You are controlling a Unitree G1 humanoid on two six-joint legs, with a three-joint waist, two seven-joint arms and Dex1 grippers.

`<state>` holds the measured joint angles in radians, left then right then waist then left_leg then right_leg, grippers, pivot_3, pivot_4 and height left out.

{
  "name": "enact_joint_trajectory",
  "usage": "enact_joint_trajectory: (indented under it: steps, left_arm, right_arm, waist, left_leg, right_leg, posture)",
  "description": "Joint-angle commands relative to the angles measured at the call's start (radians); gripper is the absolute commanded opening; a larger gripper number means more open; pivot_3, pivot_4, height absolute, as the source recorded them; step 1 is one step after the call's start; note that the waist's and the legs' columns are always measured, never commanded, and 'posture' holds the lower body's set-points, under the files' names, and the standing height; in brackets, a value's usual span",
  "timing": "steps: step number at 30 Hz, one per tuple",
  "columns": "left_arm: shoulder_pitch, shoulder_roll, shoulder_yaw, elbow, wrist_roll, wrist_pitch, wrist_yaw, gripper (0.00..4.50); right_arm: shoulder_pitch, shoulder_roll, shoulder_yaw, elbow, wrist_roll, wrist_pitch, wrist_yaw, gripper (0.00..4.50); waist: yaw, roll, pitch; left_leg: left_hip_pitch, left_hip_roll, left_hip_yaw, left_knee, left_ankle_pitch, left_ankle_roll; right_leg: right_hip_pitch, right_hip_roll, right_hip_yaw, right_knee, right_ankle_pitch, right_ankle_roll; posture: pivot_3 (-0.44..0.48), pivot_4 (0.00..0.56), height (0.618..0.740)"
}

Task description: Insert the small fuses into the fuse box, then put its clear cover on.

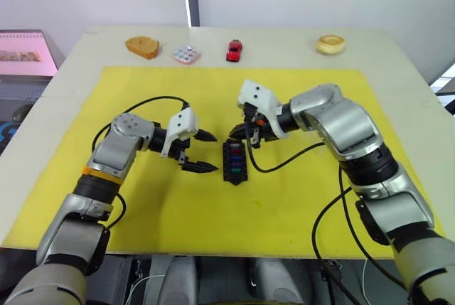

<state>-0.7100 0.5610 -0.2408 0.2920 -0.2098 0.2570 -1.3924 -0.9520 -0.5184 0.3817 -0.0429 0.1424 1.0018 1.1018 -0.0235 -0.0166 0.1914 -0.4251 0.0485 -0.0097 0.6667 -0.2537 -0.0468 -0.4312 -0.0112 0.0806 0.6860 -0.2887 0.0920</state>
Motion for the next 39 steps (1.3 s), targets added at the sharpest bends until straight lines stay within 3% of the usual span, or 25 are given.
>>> enact_joint_trajectory:
  steps: [1, 16, 20, 26, 29, 34, 37, 39]
  left_arm:
    - [0.003, -0.001, 0.018, -0.034, -0.019, -0.002, 0.000, 4.50]
    - [0.019, -0.002, 0.017, -0.058, -0.018, 0.004, 0.008, 4.50]
    - [0.021, 0.000, 0.019, -0.060, -0.019, 0.005, 0.008, 4.50]
    - [0.034, 0.017, 0.046, -0.108, -0.037, 0.062, 0.041, 4.50]
    - [0.057, 0.044, 0.088, -0.188, -0.063, 0.119, 0.081, 4.50]
    - [0.157, 0.154, 0.180, -0.368, -0.102, 0.237, 0.147, 4.50]
    - [0.213, 0.225, 0.232, -0.419, -0.128, 0.276, 0.153, 4.50]
    - [0.238, 0.273, 0.264, -0.425, -0.140, 0.289, 0.149, 4.50]
  right_arm:
    - [-0.004, -0.006, -0.011, 0.001, 0.013, -0.031, -0.015, 0.04]
    - [0.040, -0.033, 0.049, 0.034, 0.009, -0.059, -0.013, 0.04]
    - [0.026, -0.024, 0.001, 0.025, 0.030, -0.076, -0.024, 0.04]
    - [0.053, -0.018, -0.178, -0.110, 0.142, -0.084, -0.068, 0.04]
    - [0.142, -0.091, -0.278, -0.243, 0.189, -0.101, -0.068, 0.04]
    - [0.379, -0.355, -0.479, -0.421, 0.267, -0.064, -0.008, 0.04]
    - [0.536, -0.478, -0.636, -0.473, 0.307, -0.048, 0.030, 0.83]
    - [0.645, -0.543, -0.744, -0.488, 0.313, -0.045, 0.052, 1.77]
  waist:
    - [0.000, 0.000, 0.000]
    - [0.001, 0.000, 0.000]
    - [0.001, 0.000, 0.000]
    - [0.002, 0.000, 0.000]
    - [0.003, 0.000, 0.000]
    - [0.010, 0.000, 0.000]
    - [0.004, 0.000, 0.000]
    - [0.002, 0.000, 0.000]
  left_leg:
    - [0.000, 0.000, 0.000, 0.000, 0.000, 0.000]
    - [0.000, 0.000, 0.000, 0.000, 0.000, 0.000]
    - [0.000, 0.000, 0.000, 0.000, 0.000, 0.000]
    - [0.000, 0.000, 0.000, 0.000, 0.000, 0.000]
    - [0.000, 0.000, -0.001, 0.000, 0.000, 0.000]
    - [-0.001, -0.001, -0.001, -0.001, -0.001, 0.001]
    - [0.001, 0.000, -0.001, -0.001, -0.001, 0.001]
    - [0.004, 0.000, -0.001, -0.001, -0.001, 0.001]
  right_leg:
    - [0.000, 0.000, 0.000, 0.000, 0.000, 0.000]
    - [0.000, 0.000, 0.000, 0.000, 0.000, 0.000]
    - [0.000, 0.000, 0.000, 0.000, 0.000, 0.000]
    - [0.000, 0.000, 0.000, 0.000, 0.000, 0.000]
    - [0.001, 0.000, 0.000, -0.001, 0.000, 0.000]
    - [0.002, -0.001, 0.000, -0.005, 0.000, 0.001]
    - [0.002, 0.000, 0.000, -0.003, 0.000, 0.000]
    - [0.005, 0.001, 0.000, -0.003, 0.000, 0.000]
  posture:
    - [0.000, 0.150, 0.740]
    - [0.000, 0.150, 0.740]
    - [0.000, 0.150, 0.740]
    - [0.000, 0.150, 0.740]
    - [0.000, 0.150, 0.740]
    - [0.000, 0.150, 0.740]
    - [0.000, 0.150, 0.740]
    - [0.000, 0.150, 0.740]
